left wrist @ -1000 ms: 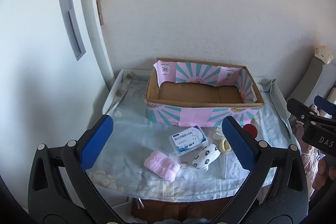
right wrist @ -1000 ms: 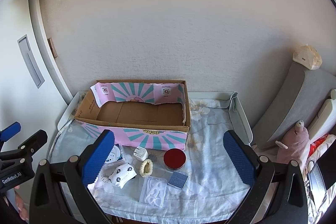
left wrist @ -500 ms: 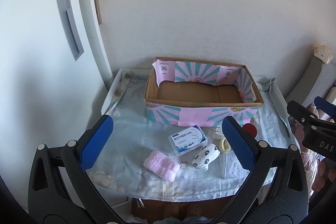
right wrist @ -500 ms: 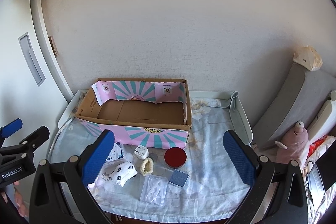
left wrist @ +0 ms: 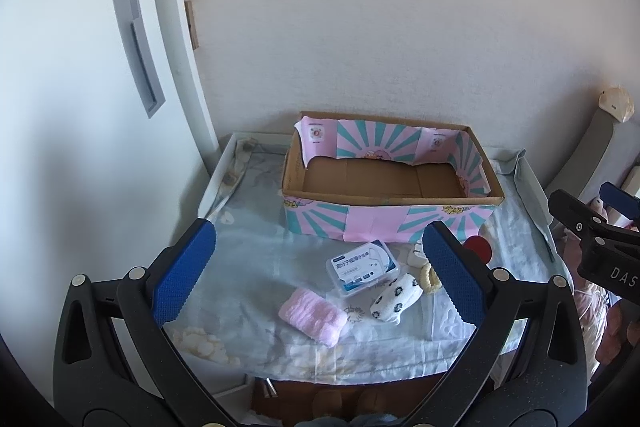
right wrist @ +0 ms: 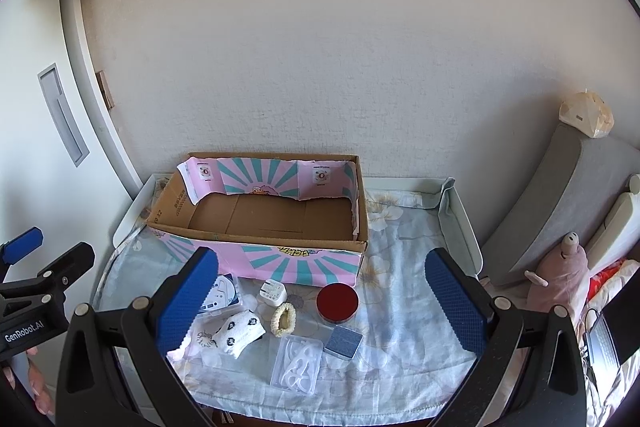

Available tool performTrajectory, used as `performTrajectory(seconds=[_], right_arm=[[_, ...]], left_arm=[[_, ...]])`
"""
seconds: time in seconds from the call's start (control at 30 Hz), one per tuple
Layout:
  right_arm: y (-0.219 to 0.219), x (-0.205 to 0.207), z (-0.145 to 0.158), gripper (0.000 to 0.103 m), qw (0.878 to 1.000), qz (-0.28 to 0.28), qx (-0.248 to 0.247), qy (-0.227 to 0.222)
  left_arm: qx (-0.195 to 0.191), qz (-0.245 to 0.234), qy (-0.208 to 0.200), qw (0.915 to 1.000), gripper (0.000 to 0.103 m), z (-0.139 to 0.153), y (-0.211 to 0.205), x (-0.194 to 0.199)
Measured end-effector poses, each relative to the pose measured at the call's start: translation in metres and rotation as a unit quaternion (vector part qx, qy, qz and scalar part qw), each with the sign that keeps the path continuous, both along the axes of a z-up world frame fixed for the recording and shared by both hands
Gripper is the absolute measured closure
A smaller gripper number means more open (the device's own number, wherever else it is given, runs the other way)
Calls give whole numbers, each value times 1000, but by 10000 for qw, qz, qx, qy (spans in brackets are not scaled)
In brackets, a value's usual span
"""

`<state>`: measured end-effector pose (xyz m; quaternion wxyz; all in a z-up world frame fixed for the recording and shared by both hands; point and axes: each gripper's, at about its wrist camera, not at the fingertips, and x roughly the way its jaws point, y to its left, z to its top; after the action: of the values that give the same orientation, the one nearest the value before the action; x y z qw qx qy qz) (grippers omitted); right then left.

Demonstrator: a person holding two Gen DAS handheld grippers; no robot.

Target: Organize objects

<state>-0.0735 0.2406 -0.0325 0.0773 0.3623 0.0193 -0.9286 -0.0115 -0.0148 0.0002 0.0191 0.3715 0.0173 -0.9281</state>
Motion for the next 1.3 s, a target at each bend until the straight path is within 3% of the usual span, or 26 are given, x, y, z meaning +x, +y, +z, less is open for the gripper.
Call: performTrajectory(seconds=[1.3], right_arm=[[0, 6, 3, 0, 10000, 19, -86, -24]], left_arm=[[54, 175, -56, 9998, 0, -1, 0, 7]])
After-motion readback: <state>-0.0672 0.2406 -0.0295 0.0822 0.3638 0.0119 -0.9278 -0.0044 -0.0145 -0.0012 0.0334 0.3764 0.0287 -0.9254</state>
